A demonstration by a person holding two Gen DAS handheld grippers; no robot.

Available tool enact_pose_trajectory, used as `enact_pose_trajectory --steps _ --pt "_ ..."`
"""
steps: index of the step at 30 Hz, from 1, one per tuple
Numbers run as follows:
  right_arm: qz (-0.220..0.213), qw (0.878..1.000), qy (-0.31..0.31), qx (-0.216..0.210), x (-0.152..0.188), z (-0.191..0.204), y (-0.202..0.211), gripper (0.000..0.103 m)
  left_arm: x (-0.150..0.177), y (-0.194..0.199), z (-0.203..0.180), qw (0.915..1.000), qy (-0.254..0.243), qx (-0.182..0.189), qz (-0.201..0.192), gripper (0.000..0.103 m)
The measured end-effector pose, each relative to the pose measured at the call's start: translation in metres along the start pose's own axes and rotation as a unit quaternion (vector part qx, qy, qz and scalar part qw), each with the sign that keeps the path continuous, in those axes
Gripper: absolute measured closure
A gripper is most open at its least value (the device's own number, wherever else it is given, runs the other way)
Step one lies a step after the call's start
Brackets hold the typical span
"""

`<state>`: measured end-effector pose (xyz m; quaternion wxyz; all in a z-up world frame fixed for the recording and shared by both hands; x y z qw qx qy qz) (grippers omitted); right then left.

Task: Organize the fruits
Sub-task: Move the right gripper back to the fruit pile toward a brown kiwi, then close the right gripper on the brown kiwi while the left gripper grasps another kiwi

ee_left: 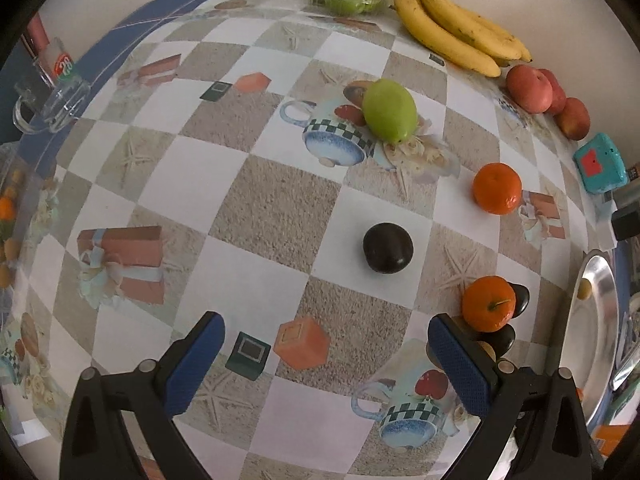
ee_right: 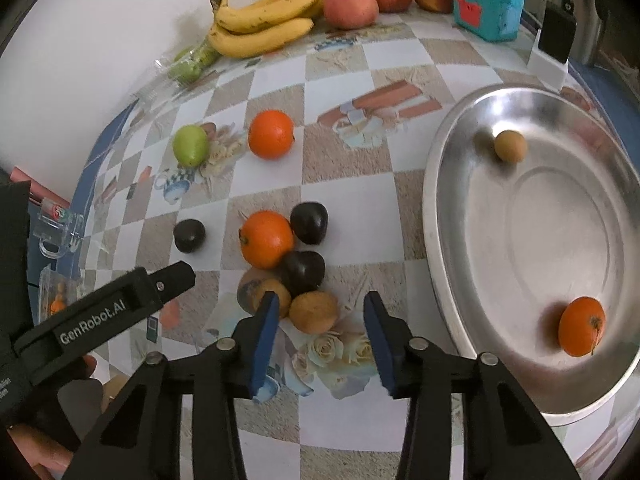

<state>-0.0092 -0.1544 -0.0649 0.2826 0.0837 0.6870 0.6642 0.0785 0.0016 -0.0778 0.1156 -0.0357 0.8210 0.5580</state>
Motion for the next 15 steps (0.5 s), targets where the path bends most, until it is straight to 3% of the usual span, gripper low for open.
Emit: enact_pose_trajectory --steps 5,9,15 --pt "0.008 1.0 0.0 -0.019 0.0016 0.0027 -0.0038 0.065 0.0014 -0.0002 -0.0025 1.0 -0.003 0.004 0.001 0.0" --pt "0.009 1.0 -0.003 -0.021 0.0014 0.0025 -0.0043 0.075 0.0006 0.0008 -0.0032 1.0 -0.002 0.006 0.0 0.0" --pt "0.007 1.0 -0.006 -0.029 0.0018 0.0011 -0.0012 0.075 -0.0016 0.0066 -0.0025 0.9999 -0.005 0.009 -0.007 0.0"
Point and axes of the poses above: each gripper's, at about its wrist camera, not at the fingertips, and y roughly against the way its jaws point, z to its left, x to its underside, the point moved 3 cm from there along -y, roughly the way its jaws point, and after that the axes turned 14 degrees about x, right-handed, at the moved point
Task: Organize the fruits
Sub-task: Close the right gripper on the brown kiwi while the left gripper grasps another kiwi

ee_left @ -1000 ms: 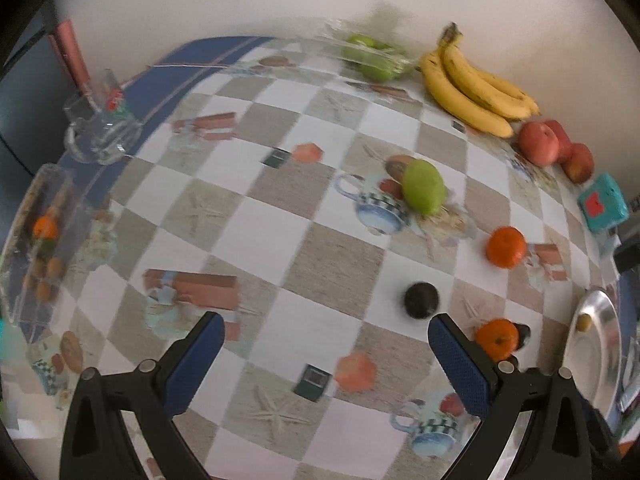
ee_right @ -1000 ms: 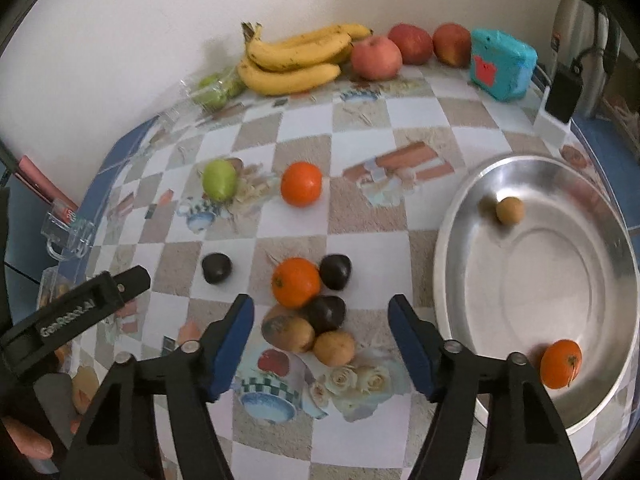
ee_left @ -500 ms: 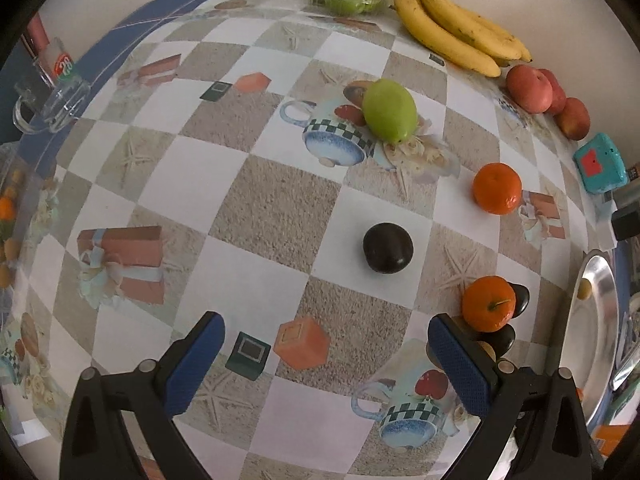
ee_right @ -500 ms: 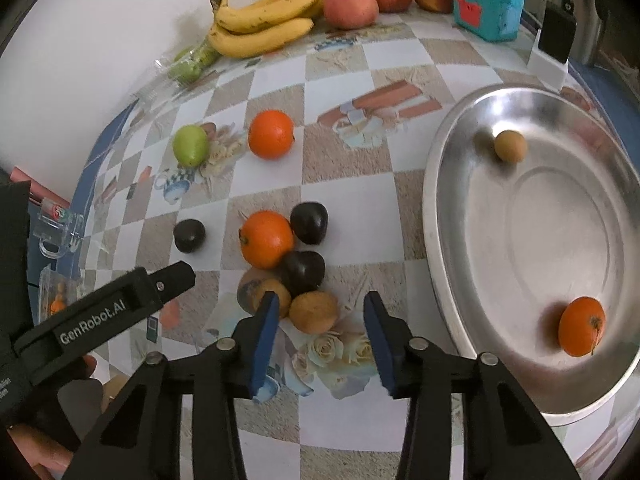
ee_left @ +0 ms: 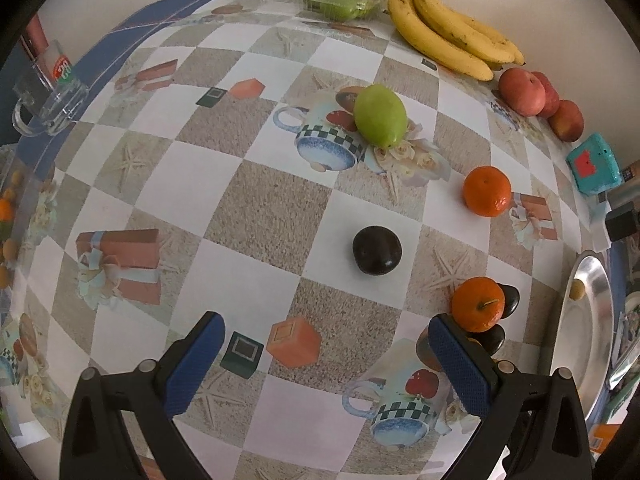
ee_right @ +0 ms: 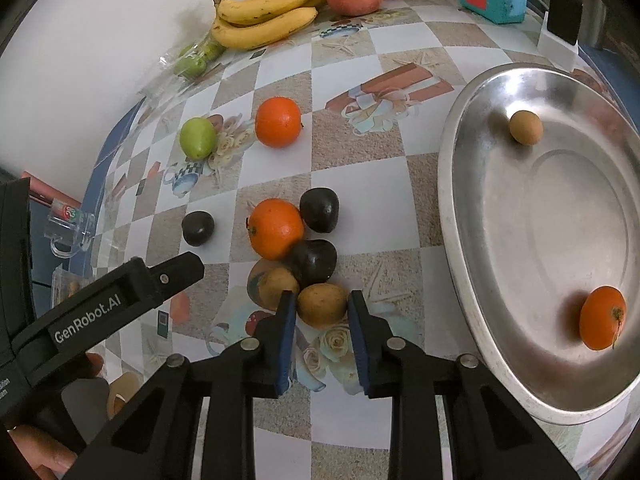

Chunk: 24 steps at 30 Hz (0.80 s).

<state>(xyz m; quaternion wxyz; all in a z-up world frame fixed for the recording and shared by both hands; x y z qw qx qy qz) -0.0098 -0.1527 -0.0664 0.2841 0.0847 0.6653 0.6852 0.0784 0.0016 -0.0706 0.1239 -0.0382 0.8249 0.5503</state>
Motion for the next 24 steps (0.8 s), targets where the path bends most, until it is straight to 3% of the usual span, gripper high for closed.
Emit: enact_pose_trajectory --steps 7,10,12,17,20,24 --pt "-0.039 0.999 -0.013 0.008 -0.003 -0.013 0.027 0.075 0.002 0.006 -0.007 0.9998 -0.01 0.013 -0.011 0.001" --pt "-0.048 0.998 -0.029 0.013 -0.005 -0.023 0.034 0.075 0.005 0.005 -0.011 0.9993 0.002 0.038 -0.004 0.003" --pt "-0.052 0.998 -0.038 0.017 -0.006 -0.029 0.037 0.075 0.008 0.003 -0.017 0.9986 -0.005 0.053 0.002 0.013" --pt "-0.058 0.997 -0.057 0.015 -0.008 -0.041 0.044 0.075 0.015 -0.005 -0.041 0.9964 -0.04 0.073 0.018 0.024" --pt "-0.059 0.996 -0.06 0.012 -0.008 -0.043 0.046 0.075 0.022 -0.011 -0.056 0.9934 -0.063 0.09 0.033 0.036" --pt "-0.058 0.997 -0.059 0.008 -0.007 -0.042 0.045 0.075 0.028 -0.018 -0.069 0.9915 -0.092 0.081 0.044 0.046"
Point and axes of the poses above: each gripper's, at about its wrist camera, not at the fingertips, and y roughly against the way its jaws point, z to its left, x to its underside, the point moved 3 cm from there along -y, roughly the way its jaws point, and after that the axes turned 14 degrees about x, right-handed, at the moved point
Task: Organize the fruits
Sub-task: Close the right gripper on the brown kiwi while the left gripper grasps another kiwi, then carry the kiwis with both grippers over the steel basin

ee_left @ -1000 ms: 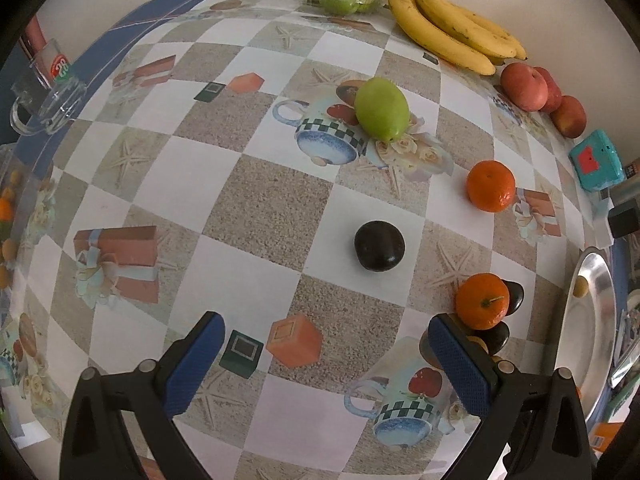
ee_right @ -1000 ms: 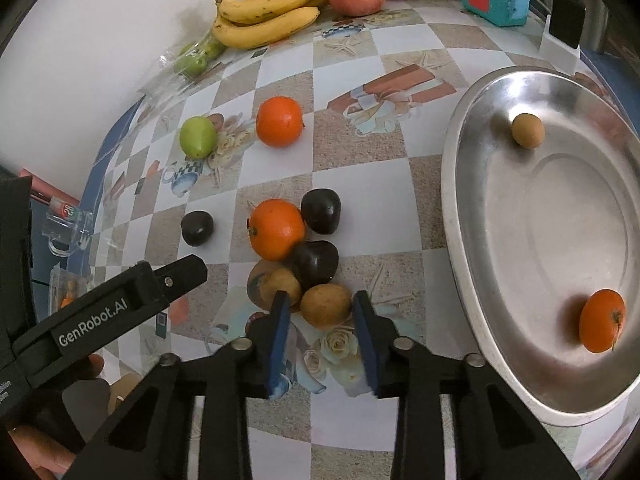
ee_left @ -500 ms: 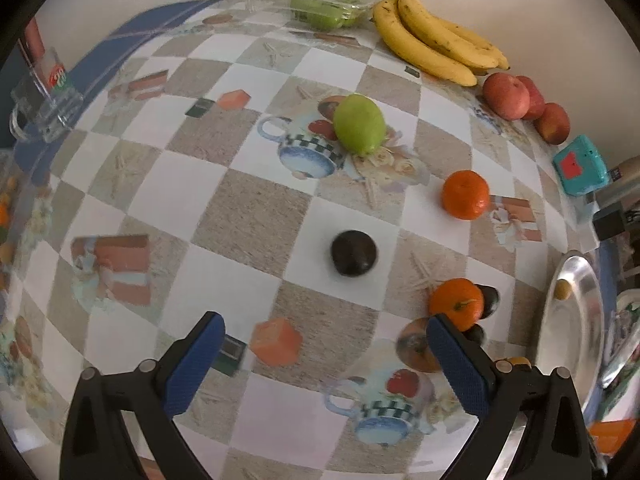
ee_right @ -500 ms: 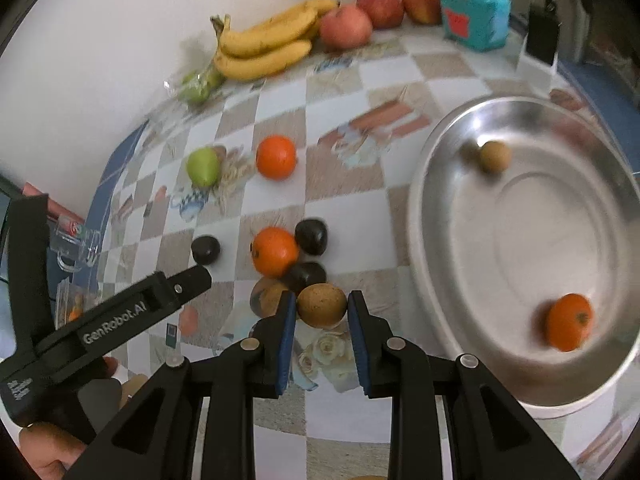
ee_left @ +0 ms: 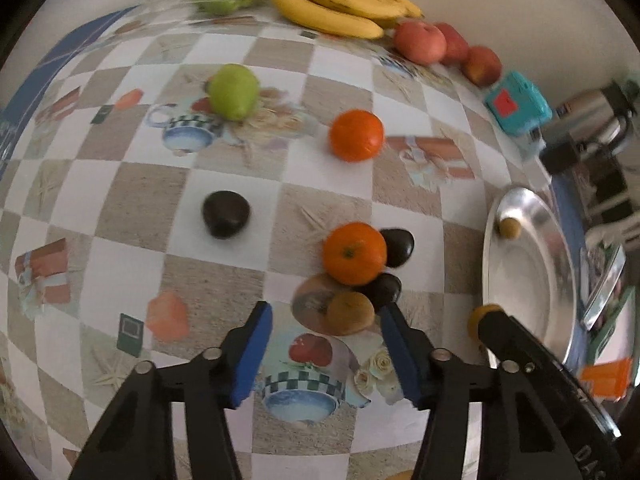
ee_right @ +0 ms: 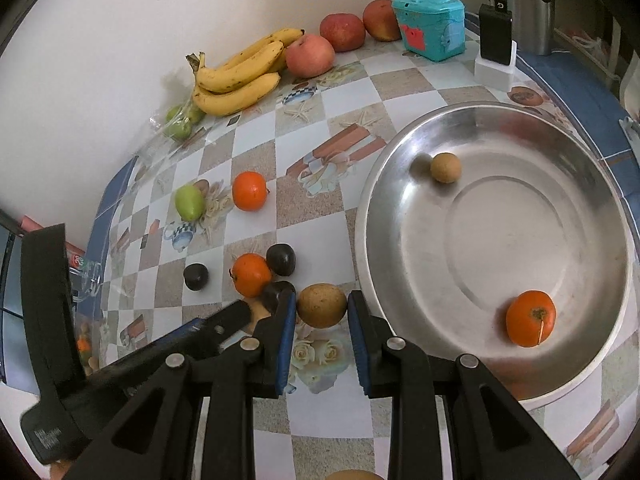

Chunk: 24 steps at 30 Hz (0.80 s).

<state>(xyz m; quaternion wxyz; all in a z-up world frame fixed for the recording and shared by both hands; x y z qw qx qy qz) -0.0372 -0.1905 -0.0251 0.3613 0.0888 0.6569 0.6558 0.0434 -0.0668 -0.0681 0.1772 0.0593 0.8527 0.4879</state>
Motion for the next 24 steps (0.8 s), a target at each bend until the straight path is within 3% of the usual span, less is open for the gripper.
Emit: enact_pose_trajectory --steps 7,12,24 --pt "0.006 1.0 -0.003 0.0 0.001 -0.002 0.0 0.075 0.002 -0.011 -0.001 0.9998 -0.01 -0.009 0.012 0.054" --pt "0.01 1.0 -0.004 0.0 0.002 -0.002 -0.001 0.075 0.002 -0.013 -0.004 0.9998 -0.015 -0.001 0.012 0.069" --pt "0.016 1.0 -0.005 0.003 0.002 -0.003 -0.003 0.075 0.002 -0.007 0.0 1.0 -0.007 0.002 0.0 0.076"
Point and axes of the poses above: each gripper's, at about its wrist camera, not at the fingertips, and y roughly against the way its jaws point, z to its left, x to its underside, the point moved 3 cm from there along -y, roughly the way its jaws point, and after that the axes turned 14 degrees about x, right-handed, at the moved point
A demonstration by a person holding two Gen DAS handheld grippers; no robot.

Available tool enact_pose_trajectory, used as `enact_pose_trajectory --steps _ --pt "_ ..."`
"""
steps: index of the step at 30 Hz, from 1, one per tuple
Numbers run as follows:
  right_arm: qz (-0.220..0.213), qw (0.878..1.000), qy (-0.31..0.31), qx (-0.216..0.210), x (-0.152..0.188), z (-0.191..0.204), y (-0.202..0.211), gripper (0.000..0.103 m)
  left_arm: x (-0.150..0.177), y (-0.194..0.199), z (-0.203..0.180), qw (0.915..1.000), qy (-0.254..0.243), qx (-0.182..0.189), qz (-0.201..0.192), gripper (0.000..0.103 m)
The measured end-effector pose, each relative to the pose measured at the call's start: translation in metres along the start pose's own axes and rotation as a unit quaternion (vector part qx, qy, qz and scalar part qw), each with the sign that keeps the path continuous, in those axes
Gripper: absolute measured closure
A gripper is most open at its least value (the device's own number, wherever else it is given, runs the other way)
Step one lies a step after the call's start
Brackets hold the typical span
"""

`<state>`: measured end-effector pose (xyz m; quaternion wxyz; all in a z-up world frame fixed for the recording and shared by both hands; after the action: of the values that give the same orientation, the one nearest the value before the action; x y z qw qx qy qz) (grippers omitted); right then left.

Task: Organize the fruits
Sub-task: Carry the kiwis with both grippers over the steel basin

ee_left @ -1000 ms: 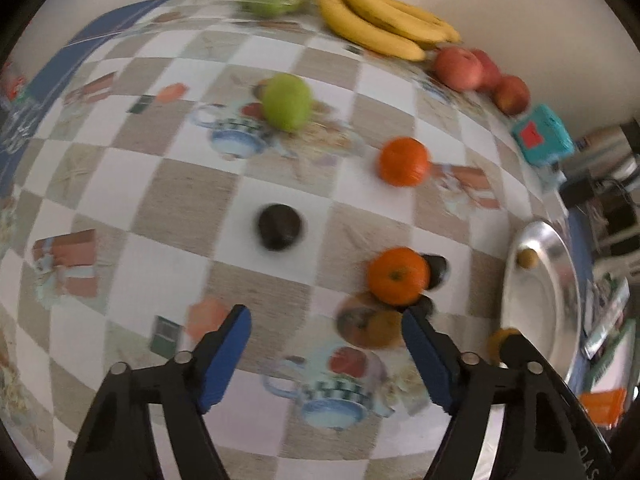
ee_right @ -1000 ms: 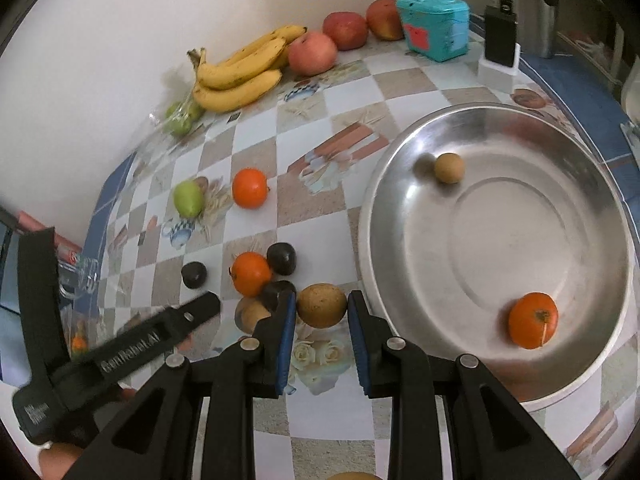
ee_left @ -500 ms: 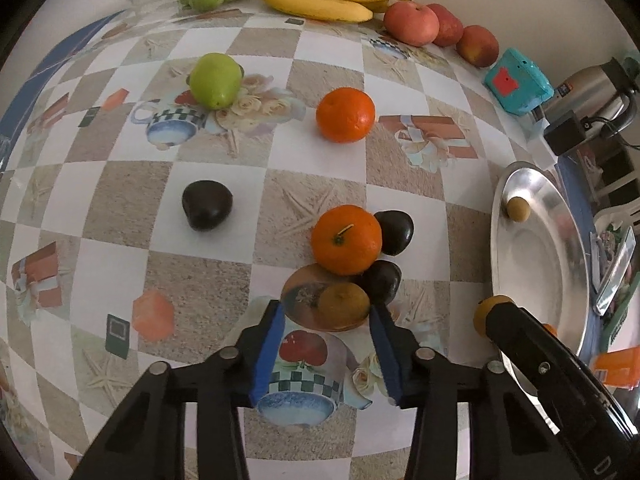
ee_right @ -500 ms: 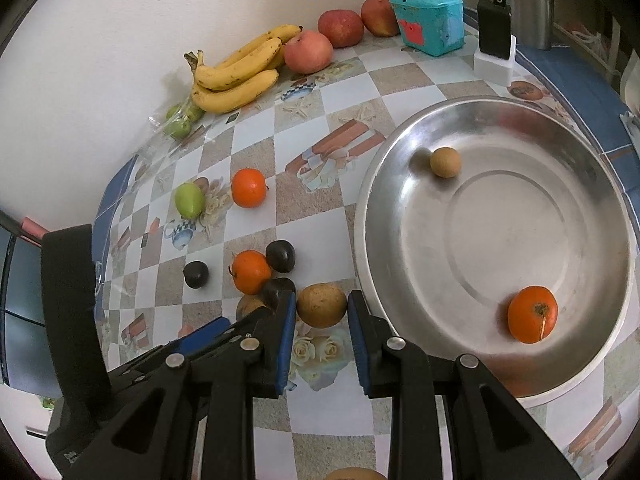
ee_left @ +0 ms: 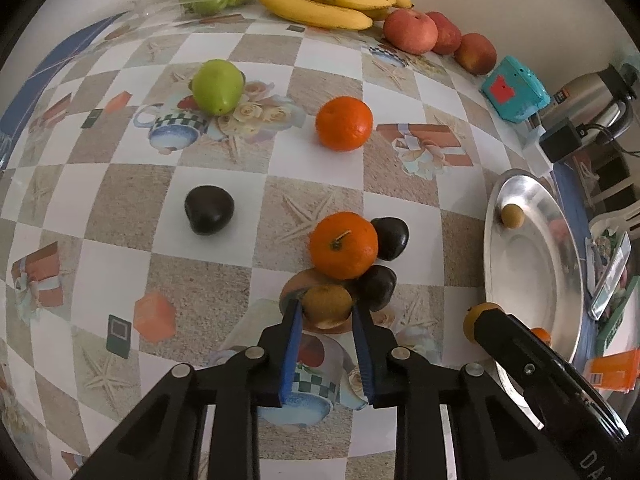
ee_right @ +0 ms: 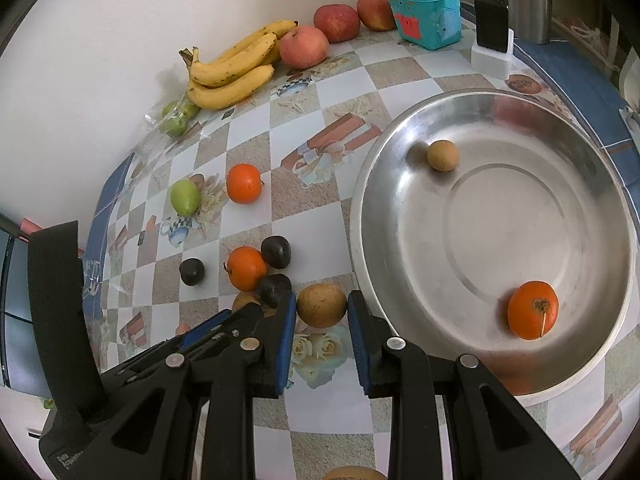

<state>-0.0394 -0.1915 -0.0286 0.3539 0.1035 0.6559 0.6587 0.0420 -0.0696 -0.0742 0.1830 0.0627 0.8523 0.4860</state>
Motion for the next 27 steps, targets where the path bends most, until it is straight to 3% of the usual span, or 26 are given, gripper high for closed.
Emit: enact_pose_trajectory --steps 14,21,27 --pt "-0.002 1.0 -0.008 -0.003 -0.001 -0.002 0.002 0.075 -0.003 0.033 0.013 0.9982 0.031 0.02 -0.047 0.076" --pt "-0.002 1.0 -0.018 -0.009 -0.002 -0.008 0.004 0.075 -0.006 0.037 0.003 0.9976 0.016 0.023 -0.063 0.076" --pt "-0.017 0.998 -0.055 0.008 -0.006 -0.036 0.009 0.075 -0.006 0.039 -0.016 0.9963 -0.015 0.037 -0.076 0.076"
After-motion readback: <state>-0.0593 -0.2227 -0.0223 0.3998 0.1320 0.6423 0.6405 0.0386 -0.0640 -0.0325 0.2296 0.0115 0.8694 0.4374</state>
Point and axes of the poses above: each gripper's, at about its wrist camera, not at the fingertips, and y roughly against the way its jaws point, z to its left, x to its underside, the point moved 3 cm from there along -y, roughly the way its jaws point, and after that the axes turned 14 degrees about x, right-handed, at the moved point
